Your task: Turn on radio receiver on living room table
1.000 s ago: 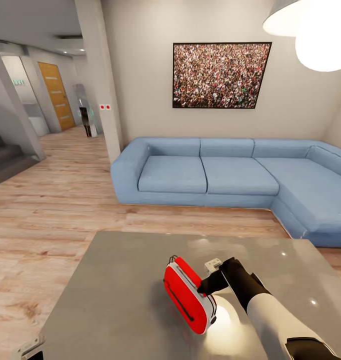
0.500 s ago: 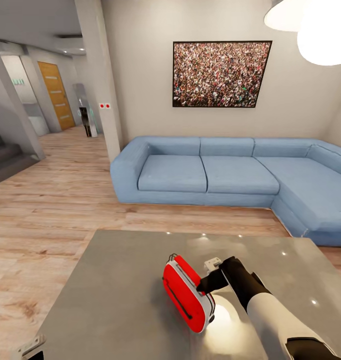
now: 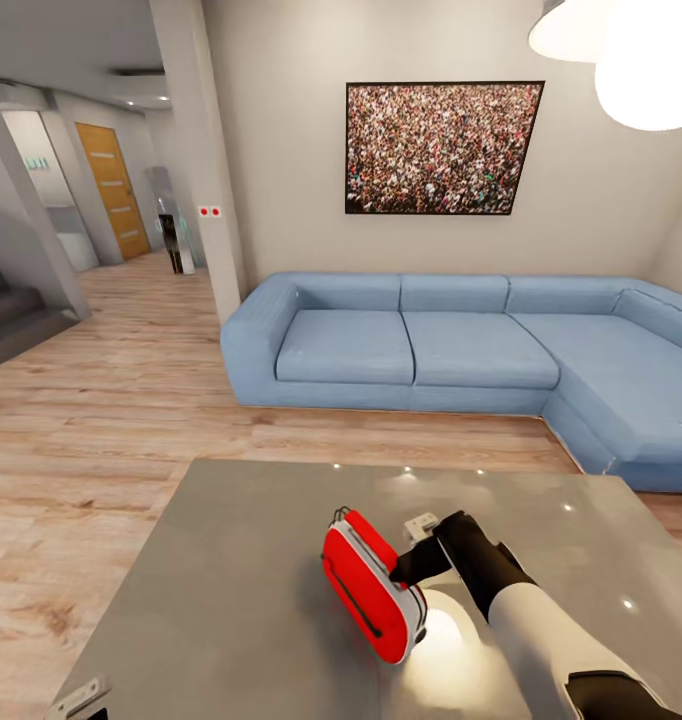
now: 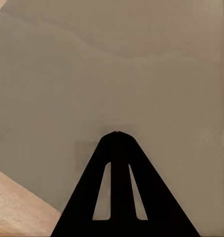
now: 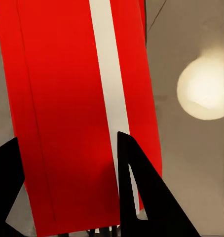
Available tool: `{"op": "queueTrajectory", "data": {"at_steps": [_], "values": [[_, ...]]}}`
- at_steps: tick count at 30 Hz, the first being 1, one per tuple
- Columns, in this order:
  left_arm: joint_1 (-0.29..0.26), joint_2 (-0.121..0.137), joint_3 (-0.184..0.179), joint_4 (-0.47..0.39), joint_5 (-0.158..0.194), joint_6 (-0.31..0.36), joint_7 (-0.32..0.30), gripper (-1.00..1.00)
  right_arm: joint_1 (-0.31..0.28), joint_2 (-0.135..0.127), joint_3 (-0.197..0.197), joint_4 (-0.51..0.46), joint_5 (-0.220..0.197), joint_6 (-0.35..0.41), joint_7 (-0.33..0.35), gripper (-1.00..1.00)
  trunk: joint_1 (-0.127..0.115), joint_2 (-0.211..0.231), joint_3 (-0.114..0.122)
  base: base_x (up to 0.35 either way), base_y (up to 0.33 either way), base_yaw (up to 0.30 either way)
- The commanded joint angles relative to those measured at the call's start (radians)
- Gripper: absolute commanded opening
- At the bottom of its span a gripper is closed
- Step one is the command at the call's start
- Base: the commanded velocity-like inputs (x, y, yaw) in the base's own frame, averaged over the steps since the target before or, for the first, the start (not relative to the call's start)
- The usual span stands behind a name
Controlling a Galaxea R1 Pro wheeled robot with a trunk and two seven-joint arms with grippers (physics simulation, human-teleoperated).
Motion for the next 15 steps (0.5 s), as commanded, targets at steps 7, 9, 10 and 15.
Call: {"op": "queueTrajectory", "data": {"at_steps": [7,9,10,15], "values": [[0.001,-0.002,0.001,0.0,0.0,0.0,0.0,-1.0,0.0,-0.004,0.0,-0.004,0.002,0.002,0.0,-1.0,0.0,0.0,0.0,0.0,0.0,0.0],[0.001,-0.002,0.001,0.0,0.0,0.0,0.0,-1.0,0.0,-0.004,0.001,-0.006,0.005,0.0,-0.001,-1.0,0.0,0.0,0.0,0.0,0.0,0.0],[0.001,-0.002,0.001,0.0,0.0,0.0,0.0,-1.0,0.0,-0.004,0.001,-0.006,0.007,-0.001,-0.001,-1.0,0.0,0.0,0.0,0.0,0.0,0.0],[0.001,-0.001,0.001,0.0,0.0,0.0,0.0,-1.0,0.0,-0.005,0.001,-0.009,0.009,-0.003,-0.016,-1.0,0.0,0.0,0.0,0.0,0.0,0.0]]}}
